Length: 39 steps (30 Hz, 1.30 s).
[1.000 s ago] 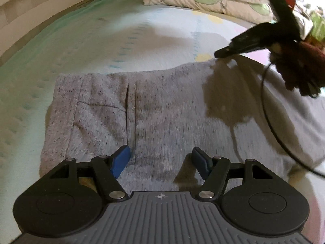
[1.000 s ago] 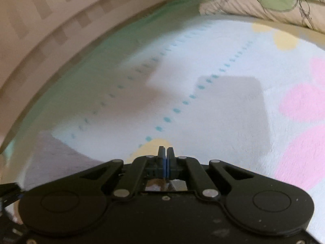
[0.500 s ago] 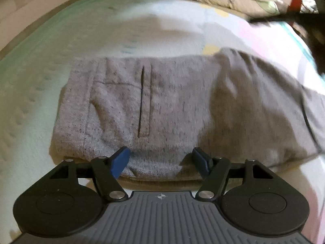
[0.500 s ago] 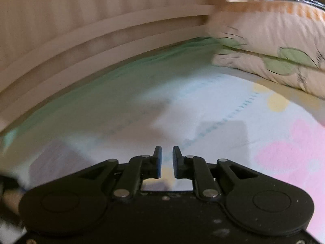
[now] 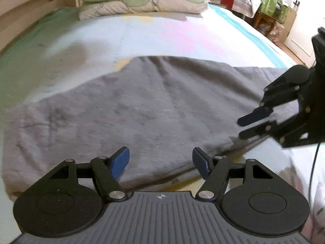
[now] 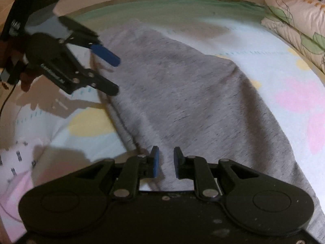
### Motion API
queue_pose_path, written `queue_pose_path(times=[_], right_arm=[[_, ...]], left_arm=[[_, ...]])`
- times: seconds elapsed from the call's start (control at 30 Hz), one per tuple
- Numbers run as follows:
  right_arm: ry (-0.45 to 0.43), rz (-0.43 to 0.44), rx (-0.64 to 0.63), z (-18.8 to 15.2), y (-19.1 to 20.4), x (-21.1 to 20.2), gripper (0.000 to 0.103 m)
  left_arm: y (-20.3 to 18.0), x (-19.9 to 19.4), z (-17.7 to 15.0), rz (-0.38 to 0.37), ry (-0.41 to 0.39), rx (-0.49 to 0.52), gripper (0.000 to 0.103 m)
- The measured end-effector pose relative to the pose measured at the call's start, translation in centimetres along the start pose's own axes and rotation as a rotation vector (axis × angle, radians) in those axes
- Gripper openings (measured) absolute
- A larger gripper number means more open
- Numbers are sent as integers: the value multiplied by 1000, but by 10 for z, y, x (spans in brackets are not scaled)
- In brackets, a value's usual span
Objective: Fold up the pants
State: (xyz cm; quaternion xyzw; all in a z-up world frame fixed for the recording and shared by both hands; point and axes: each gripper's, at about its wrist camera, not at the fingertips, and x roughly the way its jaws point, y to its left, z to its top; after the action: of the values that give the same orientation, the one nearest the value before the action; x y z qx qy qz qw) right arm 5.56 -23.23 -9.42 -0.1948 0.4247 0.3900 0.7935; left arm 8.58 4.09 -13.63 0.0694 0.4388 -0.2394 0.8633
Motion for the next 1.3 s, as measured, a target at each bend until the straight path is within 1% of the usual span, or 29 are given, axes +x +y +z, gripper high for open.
queue_pose_path(times=[0.07,0.17,0.27,0.37,0.4,0.43,0.47,0.53,0.57,0.67,0.73,0.77,0.8,0.87,0.97,1.03,1.1,1.13,1.2,1.3], right_arm=[[-10,-1,-23,-1,3,6,21],[-11,10,-82,-3,16,12,25],[-8,-20,-156,-8,26,17,25],[-9,-24,-167,-10,26,22,25],[-7,-21,-174,-11,26,23,22],[-1,-16,-180,-13,26,23,14],[3,-14,-179,-13,27,22,4],[-16,31,-154,-12,26,15,4],[-11,55,-165,-12,31,14,4],[32,60,-253,-28,45,21,4],[25,57,-223,-29,43,20,4],[14,47,-186,-26,40,16,8],[-8,33,-141,-24,35,12,17],[-44,12,-53,-20,21,2,24],[-102,-17,118,-14,-13,-6,25],[-107,-48,224,-11,-36,-4,25],[-127,-74,307,-8,-61,1,26],[-135,-99,317,-5,-70,3,26],[-142,-167,282,3,-83,10,26],[-137,-215,208,16,-97,17,29]], left_arm=[[-3,4,1,-4,12,-19,67],[-4,10,-4,5,33,-16,67],[-1,12,-5,4,51,-25,67],[1,11,-3,1,57,-49,67],[1,11,-1,1,61,-51,67],[0,12,1,2,65,-50,67],[0,12,3,2,64,-49,67],[0,12,8,-3,57,-48,67],[-1,14,11,-7,54,-48,67],[-1,24,19,-10,51,-46,67],[0,33,20,-14,63,-49,67],[1,35,19,-17,71,-52,67],[1,38,16,-15,85,-51,67],[1,43,9,-8,110,-27,67],[-11,42,4,22,111,73,67],[-13,41,2,35,106,80,68],[-12,42,2,34,99,58,68],[-10,41,2,30,94,43,68],[-6,40,1,22,86,23,67],[-6,37,-3,24,70,30,67]])
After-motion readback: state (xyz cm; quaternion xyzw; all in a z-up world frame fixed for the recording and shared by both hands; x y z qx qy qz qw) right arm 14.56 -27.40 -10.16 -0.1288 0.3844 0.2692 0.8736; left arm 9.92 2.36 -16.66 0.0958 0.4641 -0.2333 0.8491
